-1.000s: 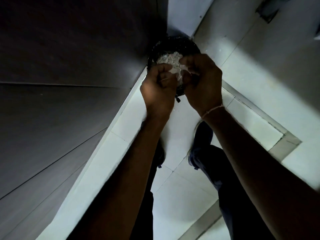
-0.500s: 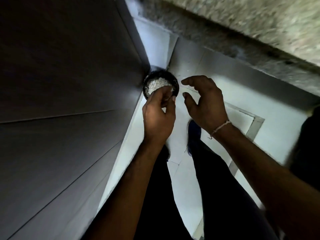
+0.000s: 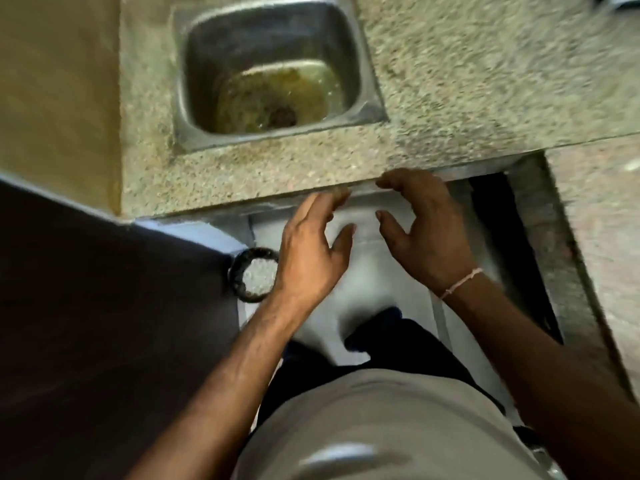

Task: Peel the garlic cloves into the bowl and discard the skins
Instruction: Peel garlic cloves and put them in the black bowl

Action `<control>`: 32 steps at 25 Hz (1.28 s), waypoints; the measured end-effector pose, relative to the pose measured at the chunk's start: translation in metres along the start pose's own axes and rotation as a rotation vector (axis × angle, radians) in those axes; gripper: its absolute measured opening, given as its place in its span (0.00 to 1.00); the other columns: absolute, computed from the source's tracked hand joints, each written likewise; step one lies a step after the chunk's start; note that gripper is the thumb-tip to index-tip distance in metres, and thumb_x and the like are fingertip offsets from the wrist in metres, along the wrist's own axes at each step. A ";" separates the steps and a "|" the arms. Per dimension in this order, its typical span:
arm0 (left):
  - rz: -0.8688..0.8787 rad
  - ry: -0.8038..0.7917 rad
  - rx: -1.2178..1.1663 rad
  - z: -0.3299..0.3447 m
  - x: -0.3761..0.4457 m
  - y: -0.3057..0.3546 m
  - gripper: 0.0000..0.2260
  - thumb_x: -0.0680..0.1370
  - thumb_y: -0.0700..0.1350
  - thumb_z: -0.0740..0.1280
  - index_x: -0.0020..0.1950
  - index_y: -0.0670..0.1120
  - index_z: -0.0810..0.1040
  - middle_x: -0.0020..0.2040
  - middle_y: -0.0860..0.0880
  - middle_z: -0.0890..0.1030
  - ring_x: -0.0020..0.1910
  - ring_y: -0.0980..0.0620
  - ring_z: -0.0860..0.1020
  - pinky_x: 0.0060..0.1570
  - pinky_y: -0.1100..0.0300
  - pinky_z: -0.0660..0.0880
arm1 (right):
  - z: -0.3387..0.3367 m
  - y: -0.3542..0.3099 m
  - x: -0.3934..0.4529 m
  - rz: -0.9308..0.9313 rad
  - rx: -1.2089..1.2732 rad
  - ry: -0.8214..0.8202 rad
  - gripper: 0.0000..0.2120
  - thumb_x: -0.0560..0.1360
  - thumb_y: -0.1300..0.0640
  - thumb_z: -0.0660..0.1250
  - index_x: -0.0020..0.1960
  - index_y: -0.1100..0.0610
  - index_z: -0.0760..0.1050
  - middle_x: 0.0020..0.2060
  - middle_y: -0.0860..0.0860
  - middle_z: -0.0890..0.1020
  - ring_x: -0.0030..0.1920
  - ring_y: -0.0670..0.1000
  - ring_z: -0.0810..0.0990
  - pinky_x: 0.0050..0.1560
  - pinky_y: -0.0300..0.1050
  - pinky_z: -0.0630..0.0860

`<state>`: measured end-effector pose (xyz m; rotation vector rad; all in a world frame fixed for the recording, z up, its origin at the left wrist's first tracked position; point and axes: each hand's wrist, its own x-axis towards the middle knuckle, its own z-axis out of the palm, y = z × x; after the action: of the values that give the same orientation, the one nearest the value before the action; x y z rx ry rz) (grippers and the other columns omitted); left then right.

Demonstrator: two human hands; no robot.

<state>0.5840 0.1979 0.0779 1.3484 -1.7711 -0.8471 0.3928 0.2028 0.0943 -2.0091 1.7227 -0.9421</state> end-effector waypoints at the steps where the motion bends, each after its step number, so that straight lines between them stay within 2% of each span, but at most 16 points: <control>1: 0.056 -0.048 0.003 0.017 0.013 0.017 0.20 0.78 0.38 0.74 0.69 0.46 0.78 0.62 0.51 0.80 0.60 0.54 0.80 0.59 0.55 0.79 | -0.022 0.015 -0.004 0.029 -0.020 0.056 0.18 0.75 0.63 0.73 0.64 0.60 0.79 0.62 0.56 0.80 0.65 0.58 0.78 0.67 0.51 0.73; 4: 0.198 -0.173 0.008 0.079 0.048 0.073 0.19 0.77 0.39 0.74 0.68 0.46 0.78 0.60 0.51 0.80 0.60 0.54 0.80 0.60 0.53 0.78 | -0.087 0.062 -0.018 0.089 -0.072 0.215 0.18 0.75 0.63 0.73 0.64 0.59 0.78 0.63 0.56 0.81 0.66 0.57 0.77 0.69 0.49 0.72; 9: 0.356 -0.305 -0.038 0.183 0.088 0.148 0.19 0.76 0.40 0.74 0.66 0.47 0.78 0.59 0.51 0.81 0.60 0.53 0.80 0.58 0.50 0.80 | -0.177 0.126 -0.047 0.152 -0.130 0.460 0.15 0.75 0.65 0.72 0.62 0.61 0.79 0.61 0.56 0.81 0.64 0.58 0.79 0.67 0.57 0.74; 13: 0.466 -0.450 -0.063 0.250 0.106 0.196 0.21 0.75 0.38 0.74 0.67 0.48 0.79 0.59 0.53 0.81 0.56 0.59 0.80 0.57 0.56 0.80 | -0.232 0.164 -0.082 0.320 -0.233 0.574 0.18 0.72 0.66 0.73 0.62 0.61 0.79 0.61 0.55 0.81 0.63 0.59 0.78 0.67 0.53 0.73; 15: 0.507 -0.529 -0.077 0.277 0.116 0.213 0.21 0.76 0.37 0.73 0.67 0.49 0.79 0.59 0.54 0.80 0.55 0.59 0.80 0.55 0.56 0.81 | -0.250 0.180 -0.097 0.420 -0.264 0.620 0.19 0.72 0.65 0.73 0.63 0.60 0.79 0.61 0.55 0.81 0.64 0.58 0.78 0.67 0.50 0.73; 20: 0.587 -0.680 -0.073 0.351 0.139 0.238 0.19 0.76 0.38 0.74 0.67 0.44 0.80 0.59 0.50 0.80 0.57 0.50 0.81 0.59 0.50 0.81 | -0.272 0.217 -0.116 0.618 -0.286 0.687 0.18 0.74 0.62 0.72 0.64 0.58 0.79 0.61 0.53 0.81 0.61 0.57 0.78 0.61 0.50 0.74; 22: 0.596 -0.749 -0.071 0.378 0.149 0.245 0.19 0.76 0.41 0.74 0.67 0.44 0.80 0.58 0.52 0.79 0.58 0.52 0.80 0.61 0.54 0.80 | -0.278 0.232 -0.115 0.694 -0.281 0.712 0.17 0.75 0.61 0.72 0.64 0.57 0.79 0.61 0.52 0.81 0.61 0.56 0.78 0.59 0.50 0.75; 24: 0.601 -0.782 -0.050 0.404 0.162 0.250 0.18 0.77 0.43 0.75 0.67 0.46 0.80 0.57 0.54 0.79 0.56 0.55 0.79 0.58 0.61 0.78 | -0.284 0.249 -0.109 0.754 -0.274 0.715 0.17 0.75 0.60 0.72 0.64 0.56 0.79 0.61 0.51 0.81 0.61 0.55 0.78 0.59 0.51 0.76; 25: 0.614 -0.794 -0.031 0.415 0.171 0.251 0.18 0.77 0.43 0.75 0.67 0.46 0.80 0.57 0.53 0.80 0.55 0.55 0.79 0.58 0.62 0.78 | -0.285 0.257 -0.104 0.779 -0.272 0.700 0.18 0.75 0.59 0.72 0.64 0.56 0.78 0.61 0.51 0.81 0.62 0.55 0.77 0.60 0.52 0.76; 29: 0.628 -0.883 0.130 0.473 0.219 0.245 0.17 0.78 0.45 0.75 0.66 0.44 0.79 0.60 0.46 0.81 0.59 0.48 0.79 0.60 0.53 0.77 | -0.290 0.298 -0.074 0.911 -0.242 0.651 0.18 0.76 0.58 0.72 0.66 0.56 0.78 0.63 0.52 0.81 0.63 0.55 0.78 0.63 0.52 0.75; 32: 0.607 -0.907 0.265 0.511 0.251 0.235 0.15 0.79 0.45 0.74 0.64 0.43 0.80 0.57 0.45 0.82 0.57 0.47 0.79 0.53 0.57 0.73 | -0.291 0.324 -0.051 0.989 -0.204 0.621 0.19 0.77 0.57 0.71 0.67 0.56 0.78 0.63 0.53 0.81 0.63 0.55 0.78 0.62 0.55 0.77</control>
<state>-0.0115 0.0417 0.0599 0.4608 -2.8600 -0.9531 -0.0447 0.2313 0.0875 -0.6793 2.7789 -1.0540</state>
